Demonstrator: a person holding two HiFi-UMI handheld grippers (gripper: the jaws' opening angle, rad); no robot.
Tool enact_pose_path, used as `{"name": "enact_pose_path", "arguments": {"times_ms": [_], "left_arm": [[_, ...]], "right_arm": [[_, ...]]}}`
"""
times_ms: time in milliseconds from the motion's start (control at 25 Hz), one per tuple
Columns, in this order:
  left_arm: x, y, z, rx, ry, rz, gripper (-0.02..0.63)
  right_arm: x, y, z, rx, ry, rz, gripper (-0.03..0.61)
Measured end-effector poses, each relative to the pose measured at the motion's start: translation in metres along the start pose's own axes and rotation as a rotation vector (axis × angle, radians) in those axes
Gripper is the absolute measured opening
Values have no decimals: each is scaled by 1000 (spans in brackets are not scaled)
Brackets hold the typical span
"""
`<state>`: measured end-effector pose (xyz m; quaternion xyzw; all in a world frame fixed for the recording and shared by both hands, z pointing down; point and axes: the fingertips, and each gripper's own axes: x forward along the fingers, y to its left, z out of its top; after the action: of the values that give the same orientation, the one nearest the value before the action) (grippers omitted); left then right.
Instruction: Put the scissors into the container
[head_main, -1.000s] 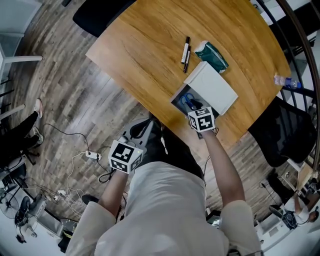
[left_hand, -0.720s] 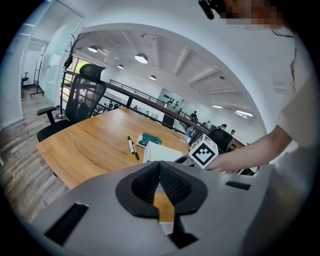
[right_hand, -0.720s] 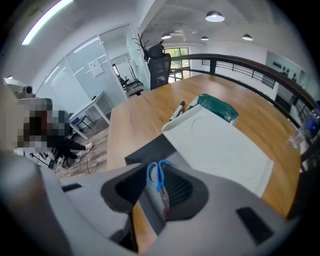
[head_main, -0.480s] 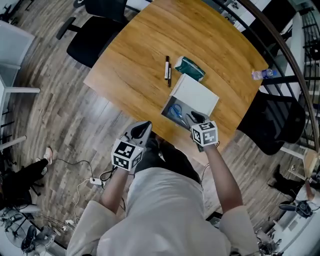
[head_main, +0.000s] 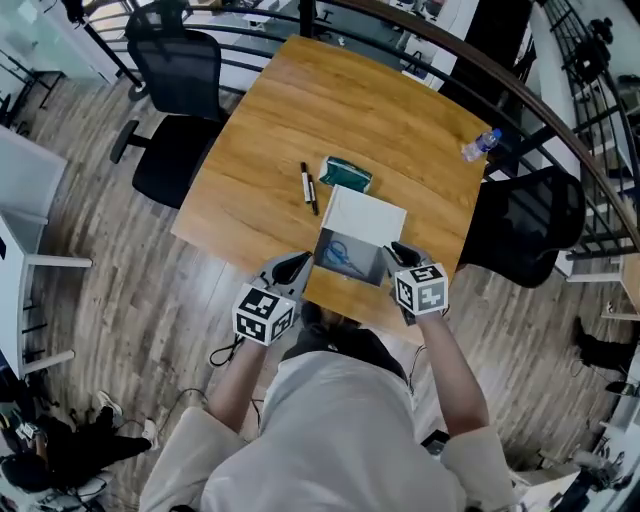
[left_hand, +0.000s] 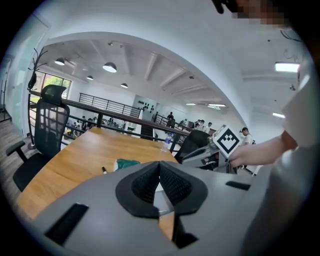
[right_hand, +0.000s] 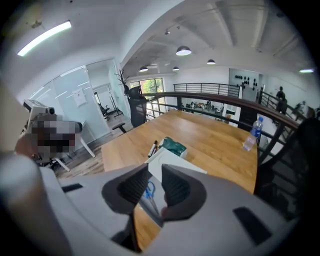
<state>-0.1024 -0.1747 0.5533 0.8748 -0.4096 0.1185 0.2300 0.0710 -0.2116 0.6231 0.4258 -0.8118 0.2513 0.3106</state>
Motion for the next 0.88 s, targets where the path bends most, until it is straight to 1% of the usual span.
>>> {"name": "enact_pose_path", "arguments": {"times_ms": [160, 360, 480, 640, 800, 880], "left_arm": [[6, -23, 28, 55, -17, -57, -8], [3, -46, 56, 64, -53, -119, -8], [4, -55, 71, 93, -66, -132, -8], [-1, -65, 91, 123, -87, -129, -8], [-9, -78, 107, 132, -115, -142, -8], [-12, -83, 114, 135, -128, -137, -8]], "right_arm": [[-37, -4, 18, 16, -86, -35, 83], [-76, -7, 32, 41, -173, -73, 81], [-100, -15, 42, 47, -239, -101, 78], [-135, -27, 56, 55, -329, -134, 55], [-167, -32, 71, 92, -422, -129, 41], [-181, -33, 80, 79, -460, -134, 32]]}}
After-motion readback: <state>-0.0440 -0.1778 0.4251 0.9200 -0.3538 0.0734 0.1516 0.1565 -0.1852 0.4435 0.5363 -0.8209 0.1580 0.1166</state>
